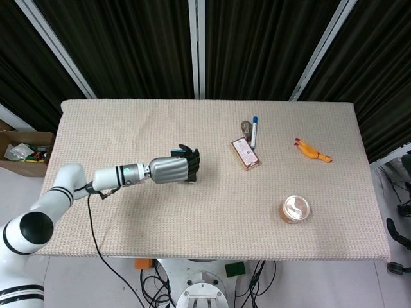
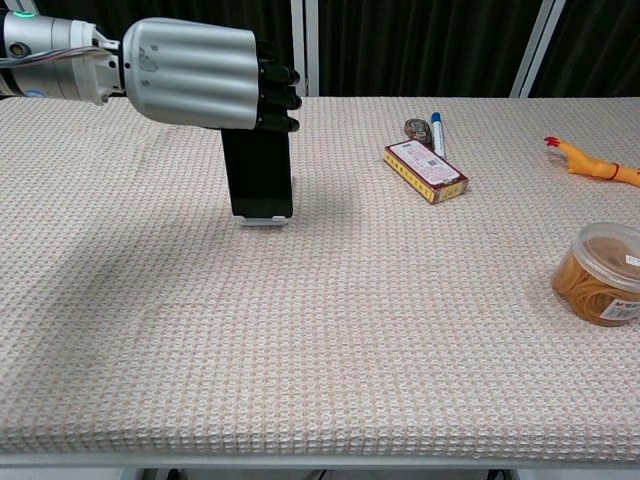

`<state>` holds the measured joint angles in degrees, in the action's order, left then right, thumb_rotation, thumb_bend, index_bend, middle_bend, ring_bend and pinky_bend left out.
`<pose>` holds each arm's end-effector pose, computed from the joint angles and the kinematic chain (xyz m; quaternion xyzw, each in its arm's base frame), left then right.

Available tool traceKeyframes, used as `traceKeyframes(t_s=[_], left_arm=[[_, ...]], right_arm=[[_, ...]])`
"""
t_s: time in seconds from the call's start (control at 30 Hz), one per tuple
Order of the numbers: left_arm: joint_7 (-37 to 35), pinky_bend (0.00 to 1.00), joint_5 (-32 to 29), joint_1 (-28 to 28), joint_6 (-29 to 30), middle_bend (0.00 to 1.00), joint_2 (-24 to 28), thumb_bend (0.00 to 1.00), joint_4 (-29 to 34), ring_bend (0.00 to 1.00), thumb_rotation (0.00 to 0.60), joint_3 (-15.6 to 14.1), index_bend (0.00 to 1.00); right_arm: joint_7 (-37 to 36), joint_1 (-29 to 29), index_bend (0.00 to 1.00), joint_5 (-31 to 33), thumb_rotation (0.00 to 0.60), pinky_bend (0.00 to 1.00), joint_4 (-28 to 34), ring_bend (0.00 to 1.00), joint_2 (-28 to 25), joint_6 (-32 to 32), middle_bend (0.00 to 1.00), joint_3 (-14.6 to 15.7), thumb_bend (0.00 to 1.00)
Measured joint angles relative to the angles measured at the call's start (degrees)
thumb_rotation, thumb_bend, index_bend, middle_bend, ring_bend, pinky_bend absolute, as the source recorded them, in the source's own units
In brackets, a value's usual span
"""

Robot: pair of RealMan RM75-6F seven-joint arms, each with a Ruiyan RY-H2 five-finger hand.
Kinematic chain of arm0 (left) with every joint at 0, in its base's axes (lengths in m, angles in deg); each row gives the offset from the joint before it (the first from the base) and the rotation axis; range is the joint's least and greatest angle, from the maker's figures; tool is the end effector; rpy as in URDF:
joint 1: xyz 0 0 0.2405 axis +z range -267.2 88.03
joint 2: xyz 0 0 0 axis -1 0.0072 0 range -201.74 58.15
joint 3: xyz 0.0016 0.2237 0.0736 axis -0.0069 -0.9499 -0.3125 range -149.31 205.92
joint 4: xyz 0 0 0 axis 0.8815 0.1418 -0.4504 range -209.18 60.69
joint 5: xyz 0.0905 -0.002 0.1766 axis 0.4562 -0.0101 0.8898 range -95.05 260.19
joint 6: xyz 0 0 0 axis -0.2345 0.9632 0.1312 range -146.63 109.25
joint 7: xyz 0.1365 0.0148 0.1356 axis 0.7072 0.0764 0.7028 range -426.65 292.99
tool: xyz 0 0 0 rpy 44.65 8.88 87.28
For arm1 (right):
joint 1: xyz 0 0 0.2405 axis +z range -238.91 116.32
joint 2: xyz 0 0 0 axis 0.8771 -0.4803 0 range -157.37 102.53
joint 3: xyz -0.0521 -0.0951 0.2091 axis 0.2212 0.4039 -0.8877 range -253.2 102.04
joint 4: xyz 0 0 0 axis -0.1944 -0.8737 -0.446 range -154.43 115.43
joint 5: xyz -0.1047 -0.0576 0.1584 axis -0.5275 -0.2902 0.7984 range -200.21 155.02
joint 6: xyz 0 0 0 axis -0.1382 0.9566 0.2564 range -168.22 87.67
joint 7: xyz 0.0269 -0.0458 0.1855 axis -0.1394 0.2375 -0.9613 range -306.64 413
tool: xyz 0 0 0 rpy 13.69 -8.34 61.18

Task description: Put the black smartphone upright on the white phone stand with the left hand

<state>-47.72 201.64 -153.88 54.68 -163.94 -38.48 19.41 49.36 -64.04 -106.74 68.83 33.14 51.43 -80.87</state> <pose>-0.0515 0.3963 -0.0174 -0.8178 0.4052 -0.2783 0.2993 -0.3220 -0.1936 0.2176 0.5401 -0.3596 0.3730 0.6632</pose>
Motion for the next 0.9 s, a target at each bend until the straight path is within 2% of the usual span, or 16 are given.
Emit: traceKeyframes(t_s=[0.17, 0.23, 0.27, 0.37, 0.4, 0.5, 0.63, 0.8, 0.9], left_arm=[[-0.25, 0.5, -0.55, -0.3, -0.22, 0.76, -0.5, 0.31, -0.4, 0.53, 0.6, -0.28, 0.74], [-0.42, 0.47, -0.87, -0.35, -0.41, 0.71, -0.7, 0.31, -0.61, 0.48, 0.6, -0.36, 0.65], [-0.45, 0.45, -1.0, -0.35, -0.59, 0.66, -0.74, 0.31, -0.68, 0.45, 0.6, -0.39, 0.56], [-0.16, 0.36, -1.66, -0.34, -1.97, 0.35, -0.72, 0.31, -0.81, 0.31, 0.6, -0.42, 0.09], [0.2, 0.34, -2.08, -0.33, -2.78, 0.26, -0.65, 0.31, -0.74, 0.27, 0.6, -0.37, 0.02], [1.1, 0.27, -3.55, -0.22, -4.98, 0.15, -0.26, 0.3, 0.22, 0.18, 0.6, -0.08, 0.0], [2.29, 0.23, -4.95, -0.08, -6.75, 0.1, 0.75, 0.29, 2.86, 0.09, 0.6, 0.27, 0.0], [4.06, 0.22, -6.06, 0.16, -7.78, 0.02, 2.41, 0.29, 6.37, 0.06, 0.6, 0.58, 0.0], [5.32, 0.21, -6.71, 0.63, -7.91, 0.0, 3.53, 0.28, 8.53, 0.04, 0.6, 0.83, 0.0]], right_arm=[[0.02, 0.12, 0.0, 0.01, 0.6, 0.0, -0.15, 0.0, 0.18, -0.27, 0.0, 0.02, 0.35], [-0.03, 0.15, 0.0, 0.14, 0.6, 0.0, -0.28, 0.0, 0.25, -0.39, 0.0, 0.0, 0.35], [-0.05, 0.15, 0.0, 0.19, 0.6, 0.0, -0.32, 0.0, 0.26, -0.43, 0.0, -0.01, 0.35], [-0.19, 0.13, 0.0, 0.29, 0.6, 0.0, -0.46, 0.0, 0.28, -0.38, 0.0, -0.09, 0.35], [-0.26, 0.11, 0.0, 0.34, 0.6, 0.0, -0.51, 0.0, 0.27, -0.37, 0.0, -0.12, 0.35], [-0.4, 0.09, 0.0, 0.4, 0.6, 0.0, -0.66, 0.0, 0.23, -0.43, 0.0, -0.12, 0.36], [-0.7, 0.04, 0.0, 0.33, 0.6, 0.0, -0.87, 0.0, 0.16, -0.4, 0.0, -0.09, 0.36], [-0.77, 0.0, 0.0, 0.3, 0.6, 0.0, -0.9, 0.0, 0.23, -0.25, 0.0, -0.16, 0.36], [-0.72, 0.02, 0.0, 0.13, 0.6, 0.0, -0.84, 0.0, 0.25, -0.19, 0.0, -0.14, 0.36]])
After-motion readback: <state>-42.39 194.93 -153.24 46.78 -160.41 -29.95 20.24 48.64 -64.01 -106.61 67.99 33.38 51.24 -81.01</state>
